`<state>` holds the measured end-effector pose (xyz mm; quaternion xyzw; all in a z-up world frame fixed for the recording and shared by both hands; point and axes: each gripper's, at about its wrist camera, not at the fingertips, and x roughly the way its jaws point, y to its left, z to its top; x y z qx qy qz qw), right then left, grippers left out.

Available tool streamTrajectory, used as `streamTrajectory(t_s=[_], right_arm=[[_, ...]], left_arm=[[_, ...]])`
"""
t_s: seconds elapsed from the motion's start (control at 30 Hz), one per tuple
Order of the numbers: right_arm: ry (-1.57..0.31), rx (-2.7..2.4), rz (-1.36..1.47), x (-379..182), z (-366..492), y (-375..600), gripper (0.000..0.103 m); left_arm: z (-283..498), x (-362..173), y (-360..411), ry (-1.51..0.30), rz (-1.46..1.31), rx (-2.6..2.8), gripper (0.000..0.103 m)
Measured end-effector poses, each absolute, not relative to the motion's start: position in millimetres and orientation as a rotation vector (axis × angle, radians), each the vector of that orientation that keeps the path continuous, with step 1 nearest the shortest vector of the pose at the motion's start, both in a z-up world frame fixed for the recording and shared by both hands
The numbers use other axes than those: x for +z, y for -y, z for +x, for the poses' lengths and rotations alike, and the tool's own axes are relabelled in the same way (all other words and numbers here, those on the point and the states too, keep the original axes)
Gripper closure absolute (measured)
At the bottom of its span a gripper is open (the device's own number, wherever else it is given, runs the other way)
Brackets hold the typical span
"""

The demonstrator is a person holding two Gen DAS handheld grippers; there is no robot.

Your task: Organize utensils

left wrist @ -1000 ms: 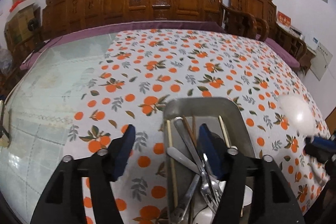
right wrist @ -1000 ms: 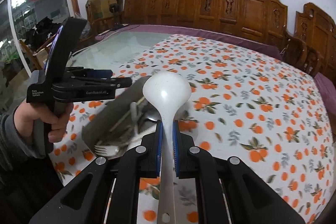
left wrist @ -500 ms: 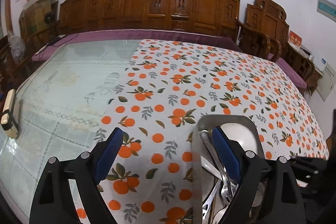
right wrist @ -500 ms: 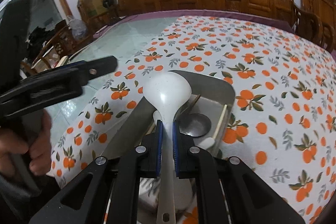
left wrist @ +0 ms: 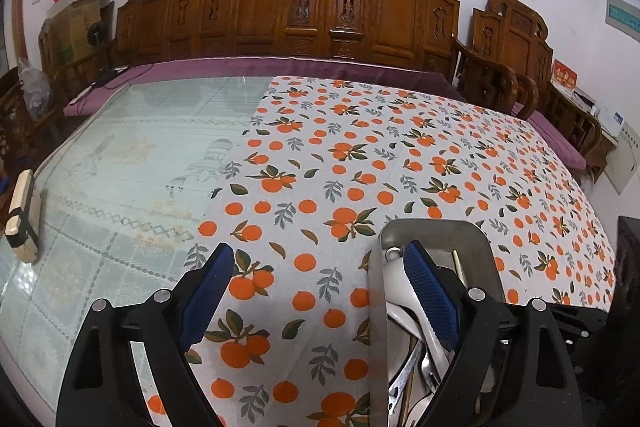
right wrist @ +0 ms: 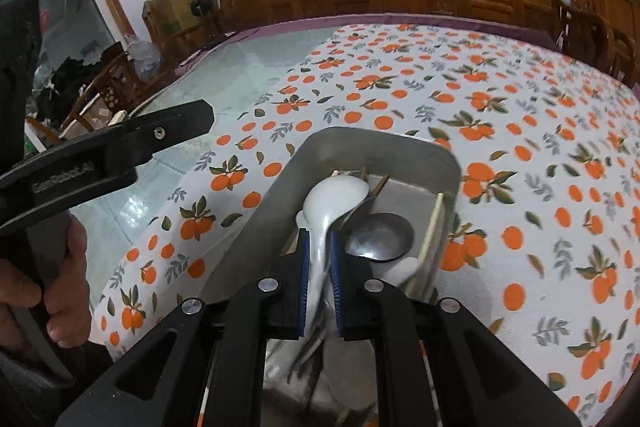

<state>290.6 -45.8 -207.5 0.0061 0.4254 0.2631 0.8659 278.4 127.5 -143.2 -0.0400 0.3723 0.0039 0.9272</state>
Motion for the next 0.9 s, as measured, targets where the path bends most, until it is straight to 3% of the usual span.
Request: streamTrajectory(t_s=[0.17, 0.27, 0.33, 0.4, 0.47, 0.67, 0.9], right_arm=[[-0.837, 0.528, -0.007, -188.0, 270.3, 66.6, 0.089], [-0.798, 0.496, -0.011, -172.6, 255.2, 84.2, 0.074], [-0.775, 0.473, -0.007, -162.2, 245.7, 96.6, 0.071], [-0.758, 0.452, -0.006, -153.0, 236.2, 108.1, 0.057], [-0.722, 0.419, -0.002, -140.7, 223.1, 124.0, 0.036], [-0.645, 0.325, 0.016, -112.7, 189.1, 164.0, 0.003], [-0.567, 0.261, 0.02, -81.5, 150.2, 203.0, 0.003]], left_arm=[[266.6, -136.4, -117.1, -0.743, -0.057, 0.009, 0.015], [254.2, -130.7, -108.7, -0.739, -0.065, -0.003, 0.012], [246.2, -127.9, -102.9, -0.733, -0.073, -0.002, 0.008], [240.1, -125.0, -94.3, -0.741, -0.066, -0.006, 0.008], [231.6, -120.1, -84.3, -0.738, -0.049, -0.013, 0.008], [199.8, -100.4, -55.9, -0.717, -0.031, -0.048, 0.008], [163.7, -80.0, -22.9, -0.698, -0.01, -0.088, 0.008]])
